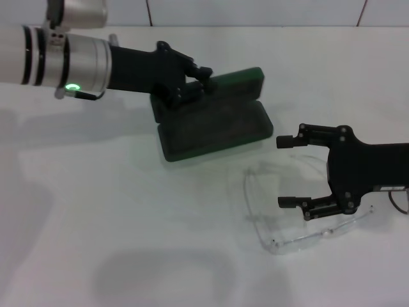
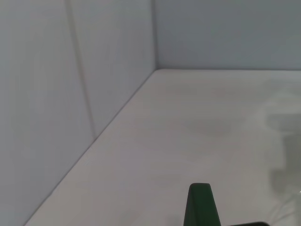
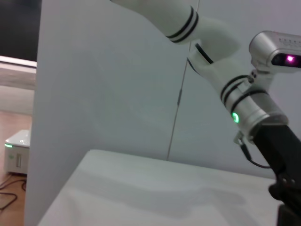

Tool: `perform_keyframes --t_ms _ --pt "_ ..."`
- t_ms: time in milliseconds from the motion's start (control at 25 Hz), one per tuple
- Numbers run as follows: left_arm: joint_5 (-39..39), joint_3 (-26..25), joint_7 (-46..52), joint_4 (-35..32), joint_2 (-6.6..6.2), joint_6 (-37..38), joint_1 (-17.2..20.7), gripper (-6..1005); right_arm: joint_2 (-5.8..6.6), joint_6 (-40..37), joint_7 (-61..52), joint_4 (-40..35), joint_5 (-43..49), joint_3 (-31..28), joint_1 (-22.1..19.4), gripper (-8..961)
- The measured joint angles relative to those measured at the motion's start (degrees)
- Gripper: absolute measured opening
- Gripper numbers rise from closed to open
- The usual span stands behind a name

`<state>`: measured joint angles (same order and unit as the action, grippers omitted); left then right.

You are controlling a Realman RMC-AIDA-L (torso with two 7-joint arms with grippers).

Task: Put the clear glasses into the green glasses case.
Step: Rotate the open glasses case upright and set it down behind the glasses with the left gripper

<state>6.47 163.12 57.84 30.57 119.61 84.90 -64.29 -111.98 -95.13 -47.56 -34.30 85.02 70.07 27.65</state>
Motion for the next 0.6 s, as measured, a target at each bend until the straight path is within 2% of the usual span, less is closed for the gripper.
perform_keyframes --t_ms 360,600 --pt "-3.85 0.01 -4.08 -4.54 -0.05 -1.57 -3.59 260 -0.93 0.30 1.18 0.30 0.08 -0.03 -0.67 839" --pt "-9.02 0.01 -4.34 -7.60 0.05 -5.15 -6.13 276 -1.12 0.61 1.54 0.30 0.08 -0.03 -0.80 839"
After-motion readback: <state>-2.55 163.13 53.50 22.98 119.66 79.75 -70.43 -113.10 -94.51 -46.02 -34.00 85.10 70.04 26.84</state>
